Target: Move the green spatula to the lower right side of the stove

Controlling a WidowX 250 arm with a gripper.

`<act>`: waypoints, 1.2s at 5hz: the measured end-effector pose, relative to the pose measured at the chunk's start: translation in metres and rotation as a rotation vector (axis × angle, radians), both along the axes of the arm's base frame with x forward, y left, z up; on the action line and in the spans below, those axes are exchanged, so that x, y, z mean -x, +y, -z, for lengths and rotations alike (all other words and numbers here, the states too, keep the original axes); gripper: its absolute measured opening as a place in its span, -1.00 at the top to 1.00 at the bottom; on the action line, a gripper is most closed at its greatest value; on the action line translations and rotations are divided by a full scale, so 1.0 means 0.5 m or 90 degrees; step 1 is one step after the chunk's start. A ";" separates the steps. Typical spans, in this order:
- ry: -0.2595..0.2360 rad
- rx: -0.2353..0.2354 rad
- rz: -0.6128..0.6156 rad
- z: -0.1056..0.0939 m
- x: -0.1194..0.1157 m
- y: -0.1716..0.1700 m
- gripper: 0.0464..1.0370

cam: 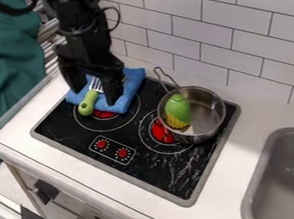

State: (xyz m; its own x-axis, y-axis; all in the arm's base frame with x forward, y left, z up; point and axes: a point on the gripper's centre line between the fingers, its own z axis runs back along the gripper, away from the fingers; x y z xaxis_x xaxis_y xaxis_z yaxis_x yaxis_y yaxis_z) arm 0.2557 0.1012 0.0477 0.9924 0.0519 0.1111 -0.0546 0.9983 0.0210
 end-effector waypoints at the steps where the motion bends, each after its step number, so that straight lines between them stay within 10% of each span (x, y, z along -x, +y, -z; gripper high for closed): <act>1: 0.005 0.001 -0.012 0.036 -0.011 0.050 -0.94; 6: 0.107 0.037 -0.046 0.175 0.006 0.116 -0.94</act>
State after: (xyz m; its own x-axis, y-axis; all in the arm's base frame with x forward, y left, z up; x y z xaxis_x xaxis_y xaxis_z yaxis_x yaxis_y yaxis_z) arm 0.2528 0.1594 -0.0397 0.9903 0.1248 -0.0606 -0.1264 0.9917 -0.0224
